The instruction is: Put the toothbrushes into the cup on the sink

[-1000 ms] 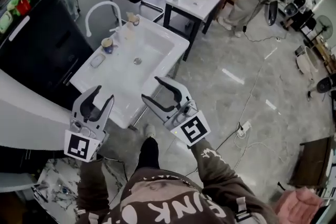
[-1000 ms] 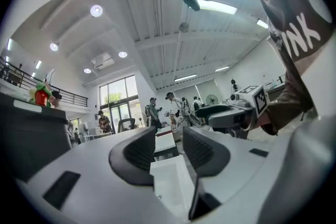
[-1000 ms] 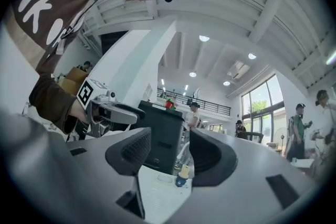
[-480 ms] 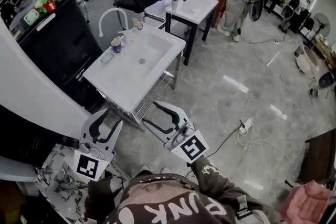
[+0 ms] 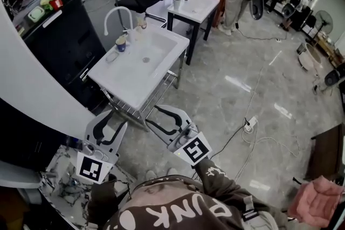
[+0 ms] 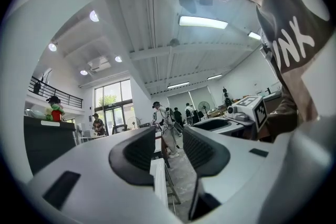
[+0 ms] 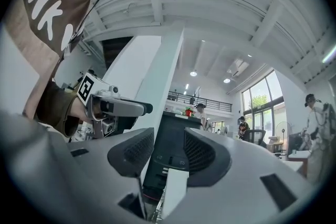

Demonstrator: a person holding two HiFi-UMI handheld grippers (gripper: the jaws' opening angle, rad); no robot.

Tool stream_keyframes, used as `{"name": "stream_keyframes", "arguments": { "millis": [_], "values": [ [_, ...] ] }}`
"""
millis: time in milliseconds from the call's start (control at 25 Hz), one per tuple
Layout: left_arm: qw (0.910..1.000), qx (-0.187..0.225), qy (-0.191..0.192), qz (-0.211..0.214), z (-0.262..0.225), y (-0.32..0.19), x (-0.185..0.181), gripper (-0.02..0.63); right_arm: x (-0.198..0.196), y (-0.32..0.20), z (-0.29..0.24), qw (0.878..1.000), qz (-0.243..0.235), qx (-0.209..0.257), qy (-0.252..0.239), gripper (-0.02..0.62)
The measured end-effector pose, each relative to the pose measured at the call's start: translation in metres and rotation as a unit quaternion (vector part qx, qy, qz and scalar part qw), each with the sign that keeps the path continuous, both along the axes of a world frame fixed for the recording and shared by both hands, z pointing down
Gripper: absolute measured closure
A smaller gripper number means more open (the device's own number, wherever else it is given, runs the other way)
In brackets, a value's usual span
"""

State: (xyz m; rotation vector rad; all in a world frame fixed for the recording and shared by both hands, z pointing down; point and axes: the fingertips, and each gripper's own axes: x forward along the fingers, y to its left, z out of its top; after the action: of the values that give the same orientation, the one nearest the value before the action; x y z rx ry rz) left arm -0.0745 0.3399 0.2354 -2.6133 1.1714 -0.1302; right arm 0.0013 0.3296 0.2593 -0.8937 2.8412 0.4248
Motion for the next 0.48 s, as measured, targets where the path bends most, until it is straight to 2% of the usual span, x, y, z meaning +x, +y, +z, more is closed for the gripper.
{"name": "stream_keyframes", "arguments": {
  "millis": [480],
  "values": [
    [0.9997, 0.021, 0.006, 0.012, -0.015, 0.01, -0.023, 0.454, -0.022, 0.014, -0.019, 1.0, 0.017, 0.022, 0.003, 0.41]
  ]
}}
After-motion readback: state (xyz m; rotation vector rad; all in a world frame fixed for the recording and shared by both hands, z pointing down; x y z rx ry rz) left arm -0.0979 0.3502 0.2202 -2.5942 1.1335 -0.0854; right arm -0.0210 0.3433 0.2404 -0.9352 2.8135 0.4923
